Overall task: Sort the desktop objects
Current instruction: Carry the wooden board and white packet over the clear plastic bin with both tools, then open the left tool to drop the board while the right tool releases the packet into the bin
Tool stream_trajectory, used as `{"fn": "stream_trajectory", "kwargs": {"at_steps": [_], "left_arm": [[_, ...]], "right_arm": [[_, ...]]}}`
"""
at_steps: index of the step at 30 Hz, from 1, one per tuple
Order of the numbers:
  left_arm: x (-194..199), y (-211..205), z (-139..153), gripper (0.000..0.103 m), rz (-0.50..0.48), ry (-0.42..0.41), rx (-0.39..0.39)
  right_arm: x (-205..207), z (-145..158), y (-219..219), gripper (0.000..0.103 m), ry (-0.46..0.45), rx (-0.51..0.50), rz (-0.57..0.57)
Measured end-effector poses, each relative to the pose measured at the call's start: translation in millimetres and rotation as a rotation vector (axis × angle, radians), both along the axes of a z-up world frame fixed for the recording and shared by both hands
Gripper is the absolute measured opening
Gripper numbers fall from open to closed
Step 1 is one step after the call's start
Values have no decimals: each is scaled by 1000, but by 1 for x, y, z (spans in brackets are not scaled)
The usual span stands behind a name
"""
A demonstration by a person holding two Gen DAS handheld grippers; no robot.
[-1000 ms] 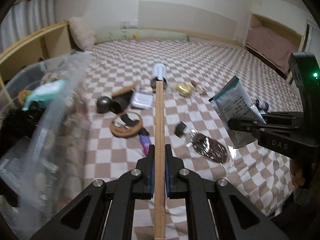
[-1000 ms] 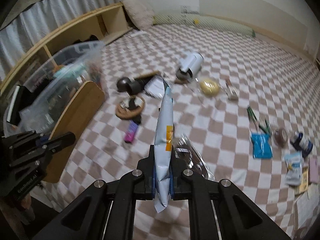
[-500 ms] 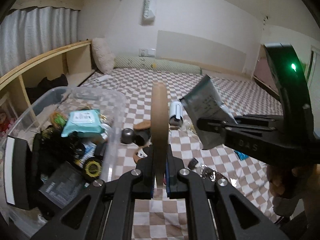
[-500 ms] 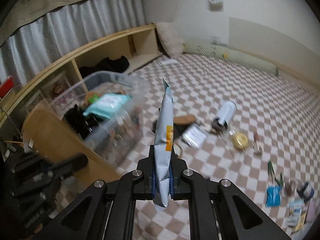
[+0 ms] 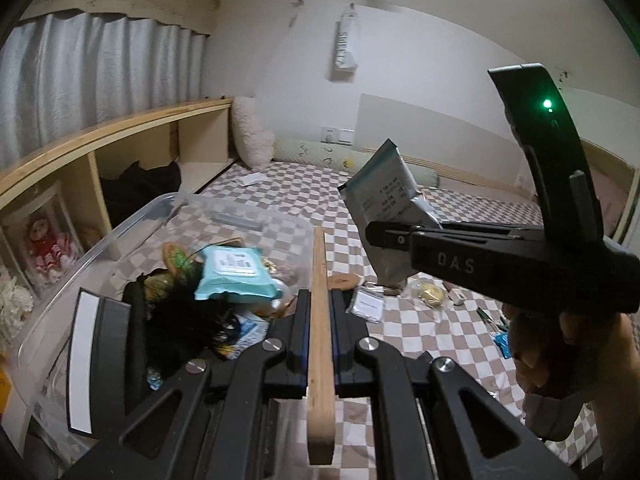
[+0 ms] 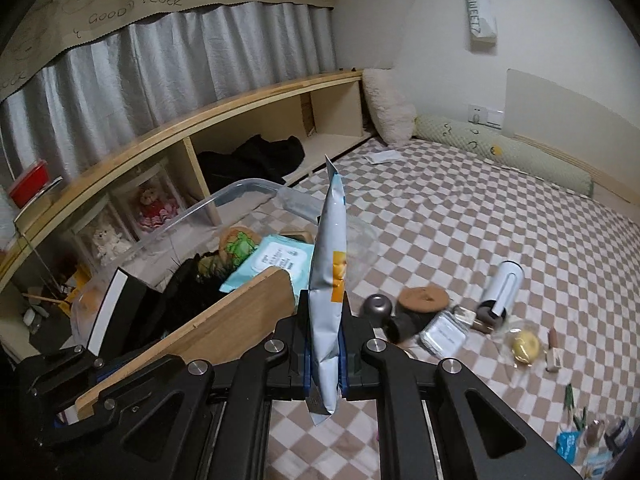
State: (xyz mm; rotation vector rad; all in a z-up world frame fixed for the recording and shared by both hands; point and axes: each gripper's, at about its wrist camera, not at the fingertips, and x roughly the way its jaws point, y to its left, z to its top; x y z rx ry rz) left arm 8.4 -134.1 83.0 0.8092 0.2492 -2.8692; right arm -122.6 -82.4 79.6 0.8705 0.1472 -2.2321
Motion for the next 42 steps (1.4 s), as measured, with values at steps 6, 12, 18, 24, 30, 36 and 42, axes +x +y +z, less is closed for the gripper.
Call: {"fn": "stream_trajectory", "kwargs": {"at_steps": [6,12,18,24,30,36,42], "left_arm": [[-3,-20,-15,8,41,-32,38],[-12,-40,-32,8,78,-74,79],[-22,-49,-45,8,98,-116,90],[-28,-51,-48,8,101,-152,86],[-31,-49,-51,8,96,-170,75],[-34,-48,-53,8,81,-191,74],[-34,-48,-53,28,88,-192,75]], "right_arm": [[-6,-7,-23,11,-16,12,21],[-18,-19,-42,11,-46,32,21],[-33,-34,-57,11,-89,55,18],[-43,-45,-71,11,-98,113,8],[-53,-55,-85,11,-105,172,-1],[-60,-64,-95,11,-119,222,8],[-61,-70,-100,12,-109,259,12]]}}
